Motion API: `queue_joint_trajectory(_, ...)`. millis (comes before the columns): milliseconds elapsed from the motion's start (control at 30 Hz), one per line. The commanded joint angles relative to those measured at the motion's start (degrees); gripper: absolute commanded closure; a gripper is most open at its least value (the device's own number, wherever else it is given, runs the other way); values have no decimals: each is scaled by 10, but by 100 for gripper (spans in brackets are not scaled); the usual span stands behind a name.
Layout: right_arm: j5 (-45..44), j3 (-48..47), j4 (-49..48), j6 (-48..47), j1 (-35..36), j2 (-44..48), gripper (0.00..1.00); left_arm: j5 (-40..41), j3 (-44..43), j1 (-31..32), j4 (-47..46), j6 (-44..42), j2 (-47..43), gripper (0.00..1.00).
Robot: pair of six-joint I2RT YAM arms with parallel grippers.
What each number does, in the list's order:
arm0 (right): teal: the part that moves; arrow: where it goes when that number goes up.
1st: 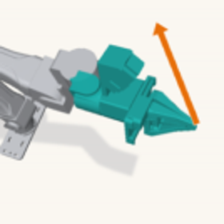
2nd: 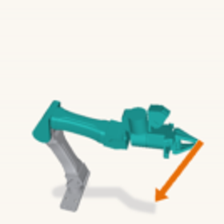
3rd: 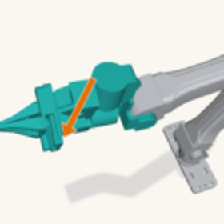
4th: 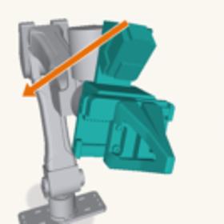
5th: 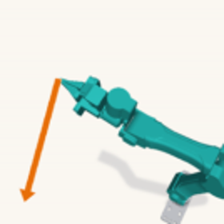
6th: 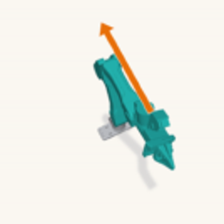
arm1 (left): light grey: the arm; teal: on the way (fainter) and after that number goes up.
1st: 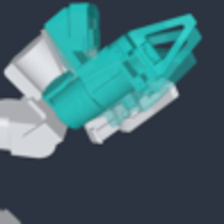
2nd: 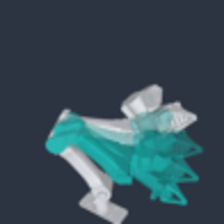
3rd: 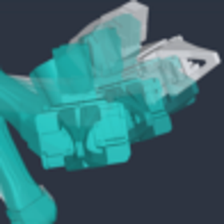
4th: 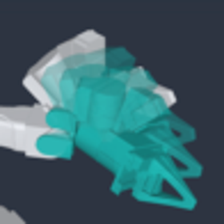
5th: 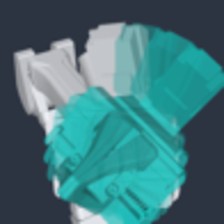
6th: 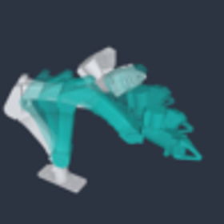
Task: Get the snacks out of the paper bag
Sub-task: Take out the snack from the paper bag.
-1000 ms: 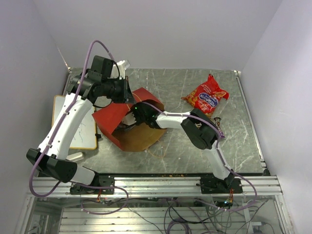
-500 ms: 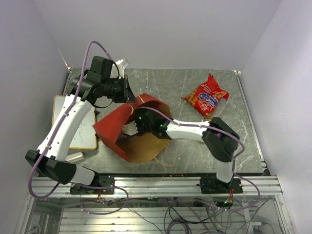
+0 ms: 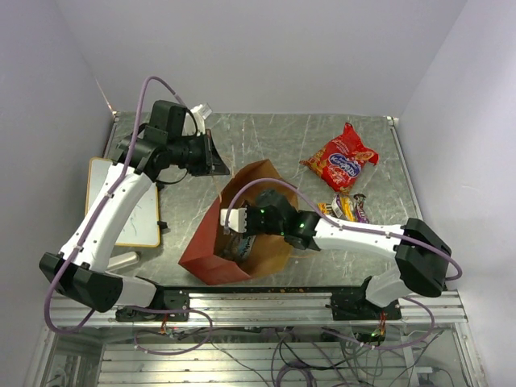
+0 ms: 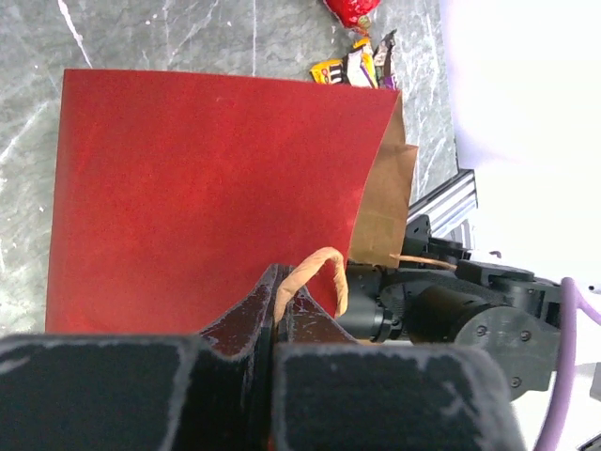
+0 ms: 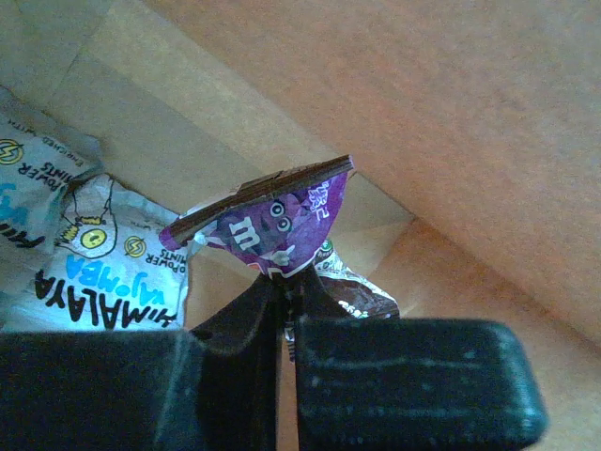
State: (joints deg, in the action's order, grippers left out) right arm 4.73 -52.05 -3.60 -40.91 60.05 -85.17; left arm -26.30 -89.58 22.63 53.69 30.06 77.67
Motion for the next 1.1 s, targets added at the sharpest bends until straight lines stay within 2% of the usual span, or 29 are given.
queue_joint_trajectory(0,-23,-15,-10,31,4,-17,100,-15,-16,-5,-28,8,-9,93)
queue_joint_trajectory(200,-51,-63,-22,24,4,-45,100,37,-115,-5,30,-29,35,93)
queue_joint_trajectory(433,-92,-139,-55,58,3,-132,100,105,-286,-6,70,-84,124,93)
queue_joint_trajectory(533,-120,-183,-70,75,0,-171,100,121,-333,-5,82,-116,160,93)
queue_joint_trajectory(600,-130,-217,-53,75,-6,-195,100,126,-320,-6,79,-124,164,93)
queue_joint_trajectory(700,-123,-238,-27,63,-19,-210,100,107,-235,-6,50,-117,142,93)
queue_joint_trajectory(800,-99,-209,-37,58,-40,-192,100,82,-129,-6,16,-92,96,93)
queue_joint_trajectory(933,-19,-163,-47,38,-64,-160,100,51,-21,-5,-34,-44,39,93)
queue_joint_trajectory(1067,44,-105,-44,-51,-66,-123,100,69,-11,-5,-23,-33,25,93)
